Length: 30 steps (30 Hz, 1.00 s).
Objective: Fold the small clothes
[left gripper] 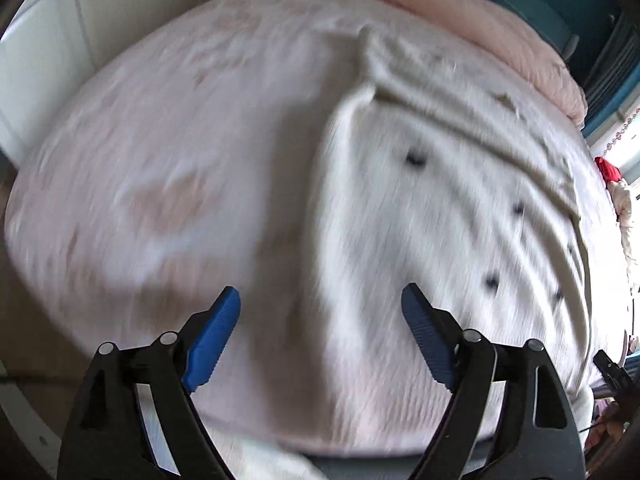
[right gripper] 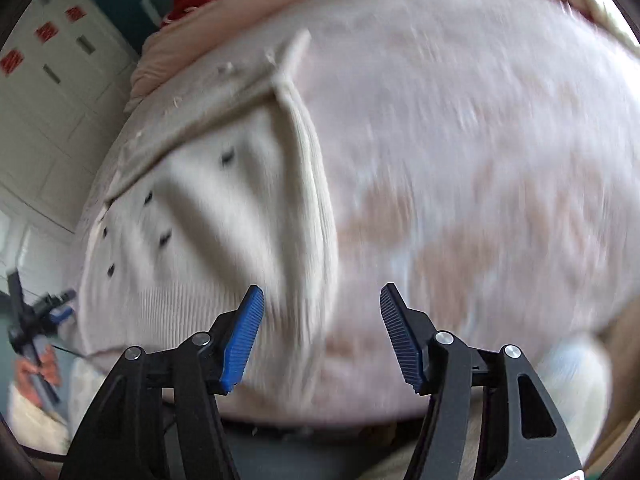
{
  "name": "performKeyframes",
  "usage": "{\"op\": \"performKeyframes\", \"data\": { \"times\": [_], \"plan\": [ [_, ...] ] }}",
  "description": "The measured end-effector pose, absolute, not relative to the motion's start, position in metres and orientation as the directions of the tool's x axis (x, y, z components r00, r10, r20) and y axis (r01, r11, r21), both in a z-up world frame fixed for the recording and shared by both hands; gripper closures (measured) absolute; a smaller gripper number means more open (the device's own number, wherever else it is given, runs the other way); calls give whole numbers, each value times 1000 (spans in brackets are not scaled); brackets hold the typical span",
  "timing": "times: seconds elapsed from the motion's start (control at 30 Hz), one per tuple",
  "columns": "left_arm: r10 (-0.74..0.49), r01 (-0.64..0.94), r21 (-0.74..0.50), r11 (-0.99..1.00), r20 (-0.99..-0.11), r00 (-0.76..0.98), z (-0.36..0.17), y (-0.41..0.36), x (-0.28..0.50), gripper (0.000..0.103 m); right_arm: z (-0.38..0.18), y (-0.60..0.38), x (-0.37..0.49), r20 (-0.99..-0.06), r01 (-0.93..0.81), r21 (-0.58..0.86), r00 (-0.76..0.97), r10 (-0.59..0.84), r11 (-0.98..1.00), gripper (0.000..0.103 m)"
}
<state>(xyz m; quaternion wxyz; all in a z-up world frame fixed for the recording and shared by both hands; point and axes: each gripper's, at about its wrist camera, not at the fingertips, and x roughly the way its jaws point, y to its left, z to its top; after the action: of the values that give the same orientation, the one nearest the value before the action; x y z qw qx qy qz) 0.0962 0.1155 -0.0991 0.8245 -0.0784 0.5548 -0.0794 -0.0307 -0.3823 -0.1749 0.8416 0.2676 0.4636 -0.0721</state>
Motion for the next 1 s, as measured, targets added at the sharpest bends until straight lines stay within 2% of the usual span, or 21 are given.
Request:
{"op": "performKeyframes", "data": {
  "times": [0.13,0.27,0.33,0.4,0.43,0.47,0.5,0.6,0.73,0.87,1.0],
  "plan": [
    [-239,26,-244,969,-913,331,-116,117,78,20,-199,-366,-36,-788,351,487,572,229,800,42],
    [-255,9,-269,963,-900,352,-121,109,73,18,-204,-346,-25,-756,304,531,593,279,791,41],
    [-297,17,-310,950,-891,344,-121,104,74,23,-203,-341,-21,-742,283,550,597,305,786,42],
    [-323,42,-329,944,-887,331,-119,95,75,52,-203,-336,-16,-729,260,562,603,322,786,60],
    [-324,48,-326,944,-889,325,-119,92,76,59,-203,-334,-14,-726,250,567,602,333,785,91],
    [-324,42,-328,944,-891,318,-118,91,77,81,-203,-334,-13,-720,250,581,601,346,775,91],
    [-333,29,-342,939,-888,316,-115,92,77,94,-201,-335,-14,-711,251,588,613,344,769,92],
    [-379,-8,-408,913,-856,351,-97,108,68,96,-173,-332,-28,-667,198,570,678,308,798,94],
    [-401,28,-425,905,-828,391,-66,121,46,97,-134,-329,-53,-634,132,538,714,297,833,96],
    [-440,68,-446,893,-828,347,-50,130,12,97,-114,-333,-89,-651,107,505,698,297,857,96],
    [-435,127,-416,900,-859,271,-45,132,-32,97,-110,-324,-141,-716,84,479,614,334,874,96]
  ]
}}
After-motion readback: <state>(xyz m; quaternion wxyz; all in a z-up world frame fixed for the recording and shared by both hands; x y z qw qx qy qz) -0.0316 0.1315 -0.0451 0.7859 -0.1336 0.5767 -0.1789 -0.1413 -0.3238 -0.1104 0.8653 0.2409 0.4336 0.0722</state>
